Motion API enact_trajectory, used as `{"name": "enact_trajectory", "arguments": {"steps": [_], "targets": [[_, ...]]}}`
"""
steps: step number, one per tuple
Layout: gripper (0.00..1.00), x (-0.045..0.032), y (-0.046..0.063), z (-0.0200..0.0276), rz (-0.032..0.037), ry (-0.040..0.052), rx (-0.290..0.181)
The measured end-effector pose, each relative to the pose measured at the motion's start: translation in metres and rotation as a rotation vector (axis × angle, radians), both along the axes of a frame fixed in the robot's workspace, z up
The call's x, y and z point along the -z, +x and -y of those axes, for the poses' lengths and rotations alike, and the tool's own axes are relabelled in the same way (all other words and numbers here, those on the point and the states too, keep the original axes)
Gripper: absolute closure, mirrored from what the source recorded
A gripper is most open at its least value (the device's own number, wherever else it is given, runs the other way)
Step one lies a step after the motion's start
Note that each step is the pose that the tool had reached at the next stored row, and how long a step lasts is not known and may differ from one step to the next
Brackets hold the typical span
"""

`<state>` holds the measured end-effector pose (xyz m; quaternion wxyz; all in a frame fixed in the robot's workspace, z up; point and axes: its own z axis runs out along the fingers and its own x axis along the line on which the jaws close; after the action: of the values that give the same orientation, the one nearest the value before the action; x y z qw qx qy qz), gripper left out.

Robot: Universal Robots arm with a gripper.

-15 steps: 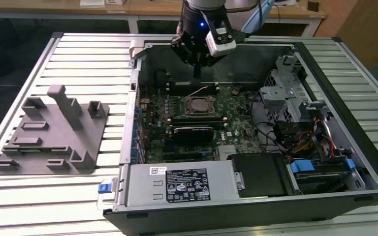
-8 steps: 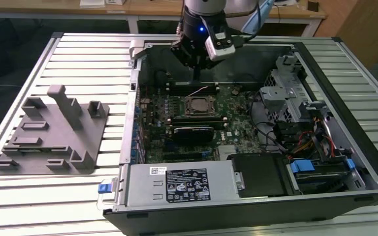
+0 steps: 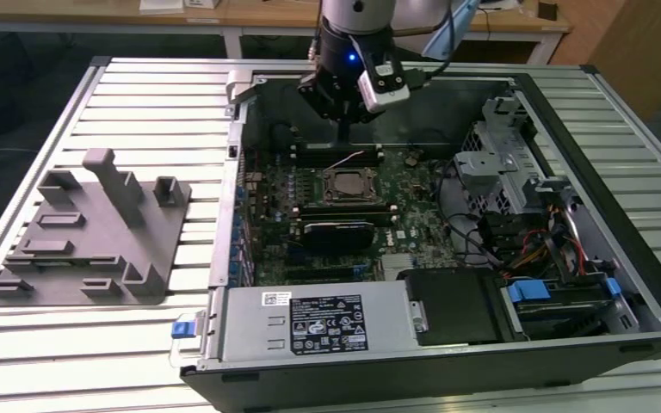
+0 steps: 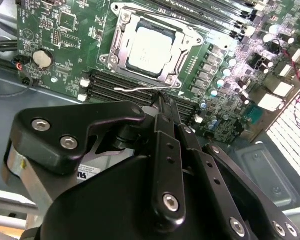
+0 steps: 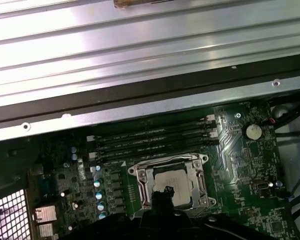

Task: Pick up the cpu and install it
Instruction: 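Install the first cpu locking lever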

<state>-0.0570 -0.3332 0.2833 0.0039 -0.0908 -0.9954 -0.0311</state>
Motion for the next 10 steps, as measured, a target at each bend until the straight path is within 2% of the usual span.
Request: {"name": "enact_trajectory", "arguments": {"steps": [10], "targets": [[0.89, 0.0128, 0.001, -0.0005, 0.0025, 0.0015, -0.011]]}}
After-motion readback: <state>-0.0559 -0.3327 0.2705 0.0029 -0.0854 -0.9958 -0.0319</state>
